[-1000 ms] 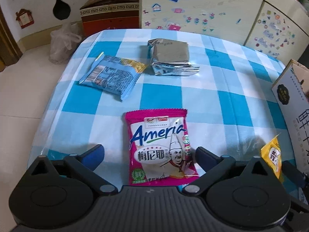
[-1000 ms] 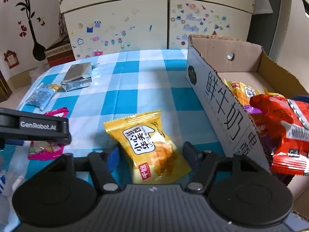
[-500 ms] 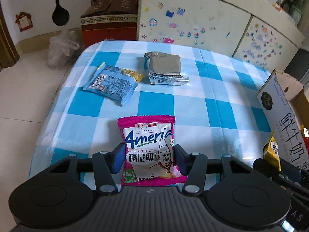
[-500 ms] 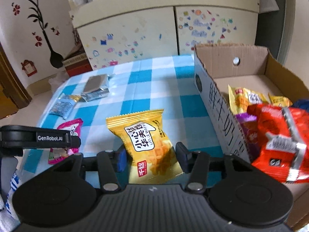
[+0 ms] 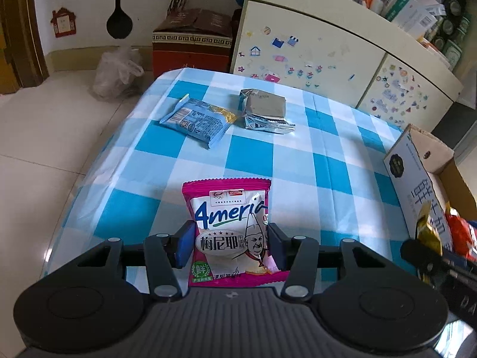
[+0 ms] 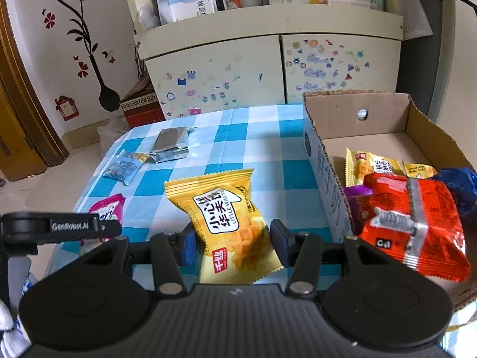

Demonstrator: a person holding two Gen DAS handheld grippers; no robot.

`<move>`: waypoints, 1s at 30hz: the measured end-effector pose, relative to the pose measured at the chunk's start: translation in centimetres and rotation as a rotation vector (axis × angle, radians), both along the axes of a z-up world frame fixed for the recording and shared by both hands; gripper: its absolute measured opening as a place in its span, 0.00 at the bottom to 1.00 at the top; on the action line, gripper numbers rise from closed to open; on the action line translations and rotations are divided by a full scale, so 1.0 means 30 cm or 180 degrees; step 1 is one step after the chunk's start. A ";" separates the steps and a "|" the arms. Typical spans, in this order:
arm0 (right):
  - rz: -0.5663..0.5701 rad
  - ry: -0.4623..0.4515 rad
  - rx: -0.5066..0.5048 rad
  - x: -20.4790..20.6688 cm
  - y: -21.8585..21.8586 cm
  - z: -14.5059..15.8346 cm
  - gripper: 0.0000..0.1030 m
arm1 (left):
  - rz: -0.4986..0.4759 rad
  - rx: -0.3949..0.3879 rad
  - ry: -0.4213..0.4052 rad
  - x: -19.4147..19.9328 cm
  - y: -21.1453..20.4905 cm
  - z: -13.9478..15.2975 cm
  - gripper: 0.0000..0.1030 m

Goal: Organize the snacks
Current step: 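Carry both packets over the box and open both tools to drop them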

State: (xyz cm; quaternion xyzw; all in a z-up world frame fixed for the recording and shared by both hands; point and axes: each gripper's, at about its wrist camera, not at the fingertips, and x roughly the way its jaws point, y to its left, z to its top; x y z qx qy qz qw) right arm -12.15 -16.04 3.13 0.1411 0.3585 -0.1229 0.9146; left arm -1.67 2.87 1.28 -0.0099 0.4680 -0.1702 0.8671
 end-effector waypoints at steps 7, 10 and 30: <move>0.0023 -0.0094 -0.0021 -0.020 -0.013 0.047 0.49 | -0.0050 0.0028 -0.0127 -0.051 0.002 0.037 0.55; -0.0008 -0.0166 0.0100 -0.025 -0.045 0.084 0.49 | -0.0057 0.0016 -0.0194 -0.062 0.004 0.065 0.55; 0.0004 -0.0536 0.0270 -0.124 -0.293 0.308 0.49 | -0.0337 -0.0128 -0.0443 -0.161 -0.125 0.220 0.55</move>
